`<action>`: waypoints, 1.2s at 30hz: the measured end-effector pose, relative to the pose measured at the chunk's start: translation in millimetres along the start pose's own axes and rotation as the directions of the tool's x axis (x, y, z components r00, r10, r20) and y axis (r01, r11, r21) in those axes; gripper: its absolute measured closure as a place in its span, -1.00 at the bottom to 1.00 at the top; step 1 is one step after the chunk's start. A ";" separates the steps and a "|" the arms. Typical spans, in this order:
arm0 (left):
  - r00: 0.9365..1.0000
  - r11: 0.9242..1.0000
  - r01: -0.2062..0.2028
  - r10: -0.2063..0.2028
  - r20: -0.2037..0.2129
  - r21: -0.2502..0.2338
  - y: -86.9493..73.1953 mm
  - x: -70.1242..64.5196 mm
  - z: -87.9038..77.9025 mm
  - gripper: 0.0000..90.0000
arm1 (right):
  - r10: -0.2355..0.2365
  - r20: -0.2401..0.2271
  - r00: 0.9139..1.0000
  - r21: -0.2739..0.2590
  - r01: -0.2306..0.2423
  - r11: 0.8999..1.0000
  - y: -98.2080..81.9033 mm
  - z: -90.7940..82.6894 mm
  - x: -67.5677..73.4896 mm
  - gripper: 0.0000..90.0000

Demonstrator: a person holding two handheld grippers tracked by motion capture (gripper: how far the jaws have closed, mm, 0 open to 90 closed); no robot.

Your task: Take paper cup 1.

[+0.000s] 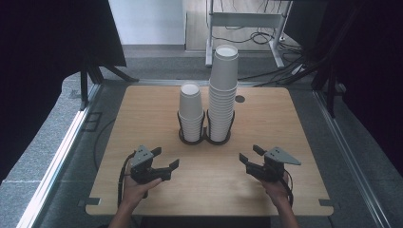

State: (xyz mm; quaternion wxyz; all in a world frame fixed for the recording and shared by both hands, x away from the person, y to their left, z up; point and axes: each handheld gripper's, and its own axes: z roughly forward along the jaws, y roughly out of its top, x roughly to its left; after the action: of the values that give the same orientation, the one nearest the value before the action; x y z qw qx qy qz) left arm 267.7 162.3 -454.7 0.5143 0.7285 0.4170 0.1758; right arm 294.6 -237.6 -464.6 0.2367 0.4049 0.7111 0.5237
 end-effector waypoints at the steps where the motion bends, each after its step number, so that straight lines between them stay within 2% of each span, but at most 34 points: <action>1: 1.000 1.000 0.001 -0.001 -0.001 0.001 0.0 0.4 0.1 -0.67 | -0.001 -0.003 1.000 0.003 0.001 1.000 0.1 1.4 0.7 -0.25; 11: 1.000 1.000 0.008 -0.008 -0.005 0.024 -2.5 2.6 4.8 -0.67 | -0.005 -0.052 0.999 -0.005 0.004 1.000 6.6 13.3 11.7 -0.11; 17: 0.999 0.999 0.041 -0.041 0.017 0.010 -1.9 7.0 4.6 -0.67 | -0.014 -0.094 0.995 -0.008 0.013 1.000 11.1 24.4 21.5 0.01; 27: 0.999 0.999 0.038 -0.038 0.018 0.009 -2.1 7.8 4.0 -0.67 | -0.030 -0.142 0.989 -0.002 0.030 1.000 16.2 44.2 35.1 0.16; 31: 0.998 0.998 0.054 -0.054 0.021 0.016 -4.0 9.3 7.5 -0.66 | -0.037 -0.186 0.982 -0.011 0.036 0.999 18.4 56.1 41.2 0.31; 36: 0.998 0.998 0.052 -0.052 0.025 0.029 -6.7 8.7 12.1 -0.66 | -0.062 -0.196 0.979 -0.021 0.059 0.998 28.0 70.1 50.3 0.56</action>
State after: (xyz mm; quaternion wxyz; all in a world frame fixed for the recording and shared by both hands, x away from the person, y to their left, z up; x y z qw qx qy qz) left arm 278.3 162.6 -467.2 0.5138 0.7267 0.4316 0.1470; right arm 328.9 -153.9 -457.8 0.1841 0.3275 0.7390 0.5593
